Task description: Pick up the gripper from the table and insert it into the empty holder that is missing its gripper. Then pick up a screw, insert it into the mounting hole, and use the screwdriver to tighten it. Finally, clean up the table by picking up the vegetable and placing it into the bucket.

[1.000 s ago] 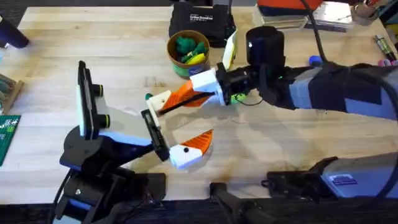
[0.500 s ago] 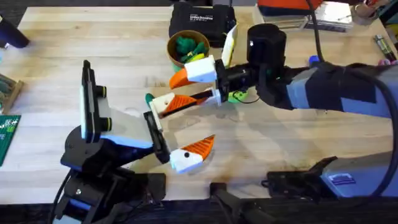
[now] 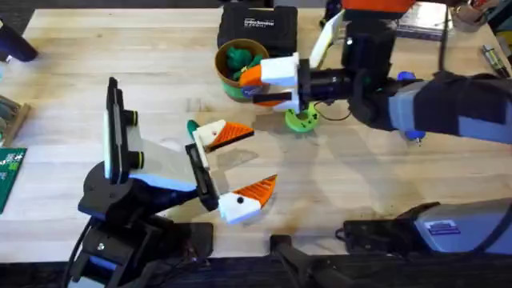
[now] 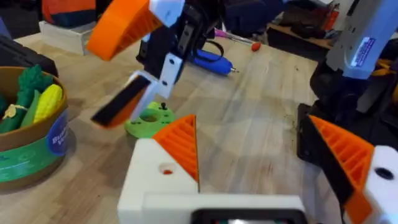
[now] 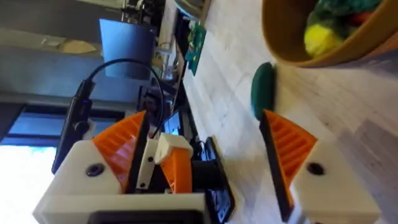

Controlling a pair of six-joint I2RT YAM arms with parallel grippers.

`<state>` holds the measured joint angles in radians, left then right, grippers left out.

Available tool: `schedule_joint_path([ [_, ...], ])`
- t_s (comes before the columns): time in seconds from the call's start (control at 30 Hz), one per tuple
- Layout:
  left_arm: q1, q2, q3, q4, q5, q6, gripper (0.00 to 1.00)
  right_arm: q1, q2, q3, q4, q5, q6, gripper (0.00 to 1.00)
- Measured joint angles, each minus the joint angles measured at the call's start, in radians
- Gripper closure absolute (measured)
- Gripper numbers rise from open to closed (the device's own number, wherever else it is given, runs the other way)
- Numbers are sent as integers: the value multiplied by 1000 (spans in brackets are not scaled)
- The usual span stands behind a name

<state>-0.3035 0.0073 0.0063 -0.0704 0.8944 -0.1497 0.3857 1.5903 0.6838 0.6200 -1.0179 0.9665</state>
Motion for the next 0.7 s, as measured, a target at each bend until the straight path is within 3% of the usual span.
schedule_joint_path([
  [0.13, 0, 0, 0, 0, 0, 0, 15, -59, -72, 14, -173, 45, -103, 8],
  [0.37, 0, 0, 0, 0, 0, 0, 15, -84, -198, 116, -735, 265, -407, 8],
  [0.53, 0, 0, 0, 0, 0, 0, 14, -46, -293, 212, -1066, 582, -658, 7],
  [0.7, 0, 0, 0, 0, 0, 0, 14, 29, -312, 235, -1207, 890, -853, 7],
])
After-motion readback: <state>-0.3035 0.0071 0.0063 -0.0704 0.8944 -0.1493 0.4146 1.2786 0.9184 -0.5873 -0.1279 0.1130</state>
